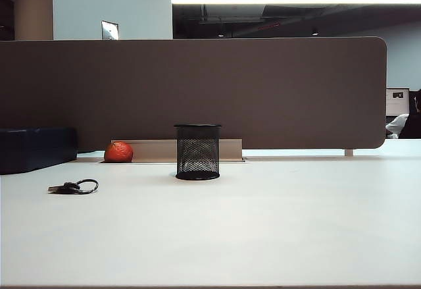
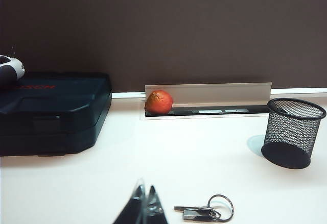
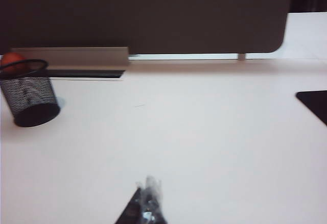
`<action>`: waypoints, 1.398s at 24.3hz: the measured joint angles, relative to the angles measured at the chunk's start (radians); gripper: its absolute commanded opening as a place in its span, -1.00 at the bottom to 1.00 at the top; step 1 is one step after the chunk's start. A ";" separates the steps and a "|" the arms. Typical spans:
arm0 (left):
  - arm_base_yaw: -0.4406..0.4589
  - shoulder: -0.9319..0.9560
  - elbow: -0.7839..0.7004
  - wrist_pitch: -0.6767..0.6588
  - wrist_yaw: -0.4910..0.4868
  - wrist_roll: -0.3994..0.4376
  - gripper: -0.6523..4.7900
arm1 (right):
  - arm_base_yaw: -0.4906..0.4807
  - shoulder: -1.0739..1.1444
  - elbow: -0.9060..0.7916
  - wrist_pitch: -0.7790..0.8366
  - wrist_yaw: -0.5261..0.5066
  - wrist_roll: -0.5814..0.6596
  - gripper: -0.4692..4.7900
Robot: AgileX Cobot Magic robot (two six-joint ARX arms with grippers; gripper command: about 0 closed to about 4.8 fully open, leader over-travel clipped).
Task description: Pick up a bunch of keys from the table, then put them into the black basket.
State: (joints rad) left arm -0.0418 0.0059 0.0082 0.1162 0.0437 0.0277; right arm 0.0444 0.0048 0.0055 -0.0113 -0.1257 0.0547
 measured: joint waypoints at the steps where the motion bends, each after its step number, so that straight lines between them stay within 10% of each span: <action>1: 0.000 0.000 0.000 0.000 0.000 0.000 -0.78 | 0.000 0.000 0.000 0.005 -0.012 0.000 -0.84; 34: 0.000 0.000 0.000 0.000 0.000 0.000 -0.78 | 0.000 0.000 0.000 0.024 -0.032 0.000 -0.84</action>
State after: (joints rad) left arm -0.0418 0.0059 0.0082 0.1162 0.0437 0.0280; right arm 0.0444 0.0048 0.0055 0.0132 -0.1574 0.0547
